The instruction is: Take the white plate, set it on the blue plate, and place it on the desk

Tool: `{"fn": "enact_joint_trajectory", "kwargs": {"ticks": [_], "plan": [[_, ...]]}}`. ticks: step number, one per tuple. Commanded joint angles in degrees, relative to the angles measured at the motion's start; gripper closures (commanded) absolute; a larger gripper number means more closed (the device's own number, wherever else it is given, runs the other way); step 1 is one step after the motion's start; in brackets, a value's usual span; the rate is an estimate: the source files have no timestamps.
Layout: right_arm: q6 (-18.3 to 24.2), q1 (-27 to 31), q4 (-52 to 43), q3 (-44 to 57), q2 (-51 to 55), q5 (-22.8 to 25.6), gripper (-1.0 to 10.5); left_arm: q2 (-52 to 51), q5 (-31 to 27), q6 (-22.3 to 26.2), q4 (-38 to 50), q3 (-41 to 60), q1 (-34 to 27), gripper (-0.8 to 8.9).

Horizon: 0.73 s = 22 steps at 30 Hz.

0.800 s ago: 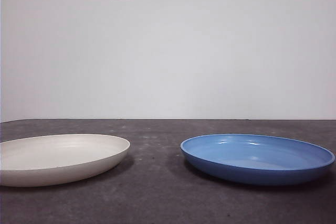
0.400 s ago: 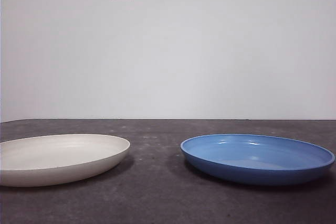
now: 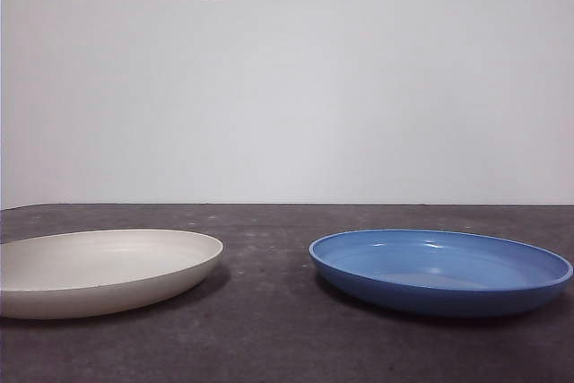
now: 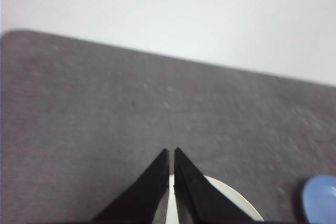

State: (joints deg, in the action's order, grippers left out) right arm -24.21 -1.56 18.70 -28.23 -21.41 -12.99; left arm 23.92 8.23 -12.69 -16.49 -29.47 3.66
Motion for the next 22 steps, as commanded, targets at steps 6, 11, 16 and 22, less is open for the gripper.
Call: {"fn": "enact_joint_trajectory", "kwargs": {"ticks": [6,11,16,22], "plan": [[6.73,-0.20,9.07,-11.82,-10.01,-11.32,9.4,10.23,5.64,1.66,-4.94,-12.17,4.55,7.97],[10.95,-0.59,13.60,-17.75,-13.33,-18.43,9.4,14.32,6.82,1.75,-10.34,-17.35,9.94,7.97],[14.05,-3.63,17.55,-20.72,-15.32,-22.91,9.4,16.52,11.02,1.18,-11.30,-18.91,14.67,7.97],[18.60,-6.99,24.52,-21.00,-17.75,-30.14,9.4,18.05,16.61,1.07,-11.41,-18.97,17.11,7.96]]}}
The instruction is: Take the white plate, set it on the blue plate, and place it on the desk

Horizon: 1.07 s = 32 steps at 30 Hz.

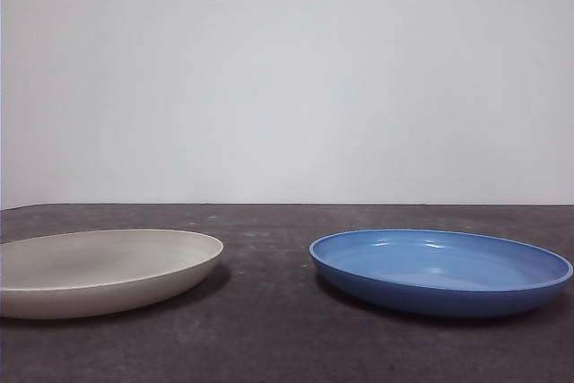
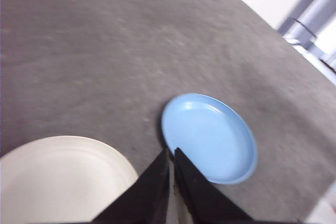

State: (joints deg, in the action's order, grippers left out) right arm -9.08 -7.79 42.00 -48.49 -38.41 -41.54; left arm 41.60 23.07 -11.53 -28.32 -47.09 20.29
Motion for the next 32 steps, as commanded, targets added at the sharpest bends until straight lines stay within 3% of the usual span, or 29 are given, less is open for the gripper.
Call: {"fn": "enact_joint_trajectory", "kwargs": {"ticks": [1,8,11,13,15,17,18,24,29,32], "plan": [[4.02,-1.07,1.88,-0.74,-0.87,-2.10,9.4,0.37,2.62,-0.07,0.44,-1.36,0.57,7.94],[5.77,-1.46,1.60,-0.74,-0.31,-1.79,9.3,0.28,3.15,1.60,0.74,-1.36,0.72,7.72],[6.19,-1.46,1.29,-0.74,-0.31,-1.49,9.0,0.28,3.17,1.66,0.72,-1.36,0.72,6.43],[6.54,-1.46,1.29,-0.74,-0.37,-1.05,7.2,0.28,3.15,1.66,0.72,-1.36,0.72,4.83],[6.45,-1.46,1.36,-0.74,-0.37,0.96,4.7,0.28,3.17,1.66,0.94,-1.36,0.72,3.23],[6.08,-1.46,1.38,-0.74,-0.37,2.69,3.1,0.28,3.17,1.46,0.96,-1.36,0.72,2.43],[6.08,-1.46,1.38,-0.74,-0.37,3.04,2.7,0.28,3.17,0.90,0.85,-1.36,0.72,2.28],[6.12,-1.46,1.33,-0.74,-0.35,2.54,2.6,0.28,3.17,-6.05,-0.50,-1.64,0.68,2.23],[5.68,-1.46,1.77,-0.74,-0.31,2.54,2.6,1.40,2.93,-6.80,-11.65,-5.60,-2.56,2.23],[2.91,-1.46,1.70,-0.74,-0.37,2.51,2.6,3.76,2.95,-5.27,-19.32,-9.51,-7.19,2.23]]}}
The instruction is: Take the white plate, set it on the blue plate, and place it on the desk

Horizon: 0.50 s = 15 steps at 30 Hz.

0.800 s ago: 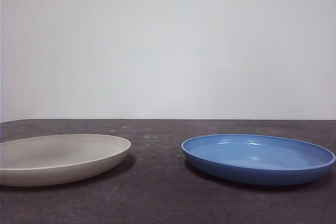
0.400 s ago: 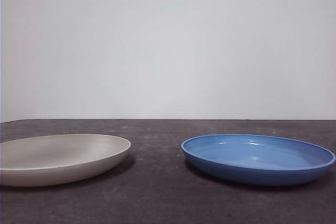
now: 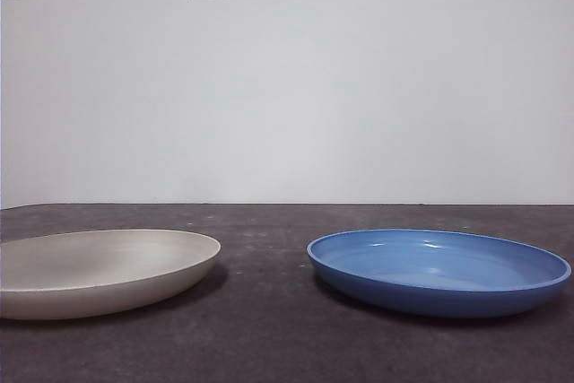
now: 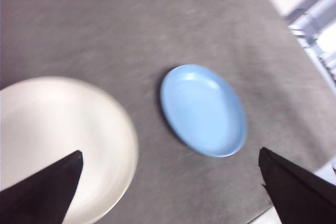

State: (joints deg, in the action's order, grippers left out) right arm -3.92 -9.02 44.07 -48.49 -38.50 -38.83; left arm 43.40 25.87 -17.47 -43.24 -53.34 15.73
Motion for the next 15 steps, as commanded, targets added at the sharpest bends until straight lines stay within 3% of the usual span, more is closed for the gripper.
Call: {"fn": "enact_joint_trajectory", "kwargs": {"ticks": [1,6,15], "plan": [[-3.19,-0.24,-0.35,-0.74,-0.37,-0.20,2.6,3.39,0.17,1.57,-7.32,-5.01,-4.81,2.23],[-5.79,-0.24,-0.28,-0.74,-0.72,-1.79,2.6,10.43,3.23,5.16,-14.71,-10.45,-11.98,2.23],[-6.60,-0.24,-0.11,-0.74,-0.72,-6.64,2.6,25.16,5.46,9.31,-16.76,-10.99,-17.86,2.23]]}}
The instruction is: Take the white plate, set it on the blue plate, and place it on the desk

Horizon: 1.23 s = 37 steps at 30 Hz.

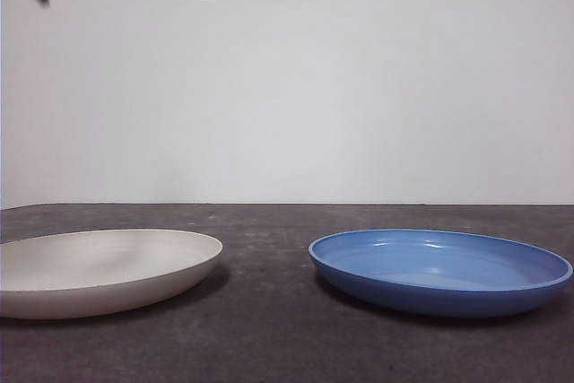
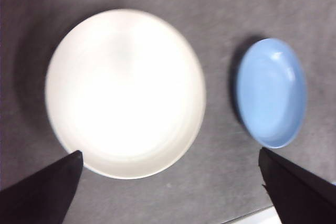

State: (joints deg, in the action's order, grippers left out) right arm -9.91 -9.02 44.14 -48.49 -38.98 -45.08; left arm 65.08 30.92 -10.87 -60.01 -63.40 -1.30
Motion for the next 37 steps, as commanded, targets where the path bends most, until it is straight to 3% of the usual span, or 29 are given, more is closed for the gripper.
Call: {"fn": "enact_joint_trajectory", "kwargs": {"ticks": [1,9,21,31,34,37], "plan": [[-0.59,-0.24,-0.11,-0.74,-0.24,-0.37,2.6,5.25,0.42,3.13,0.04,-0.96,-1.42,2.23],[-0.20,-0.24,0.09,-0.74,-0.24,-0.37,2.6,18.21,0.39,5.57,2.36,-0.94,-5.11,2.24],[0.04,-0.24,0.04,-0.74,-0.26,-0.26,2.6,32.26,2.14,6.34,8.28,-0.94,-5.42,2.24],[0.20,-0.24,0.04,-0.74,-0.28,0.15,2.6,35.04,2.64,6.34,9.90,-0.94,-5.38,2.34],[0.31,-0.24,0.04,-0.74,-0.28,0.24,2.6,35.15,2.64,6.36,9.90,-0.94,-5.35,3.21],[0.31,-0.24,0.04,-0.74,-0.28,0.33,2.6,35.30,2.62,6.36,9.92,-0.94,-5.27,3.46]]}}
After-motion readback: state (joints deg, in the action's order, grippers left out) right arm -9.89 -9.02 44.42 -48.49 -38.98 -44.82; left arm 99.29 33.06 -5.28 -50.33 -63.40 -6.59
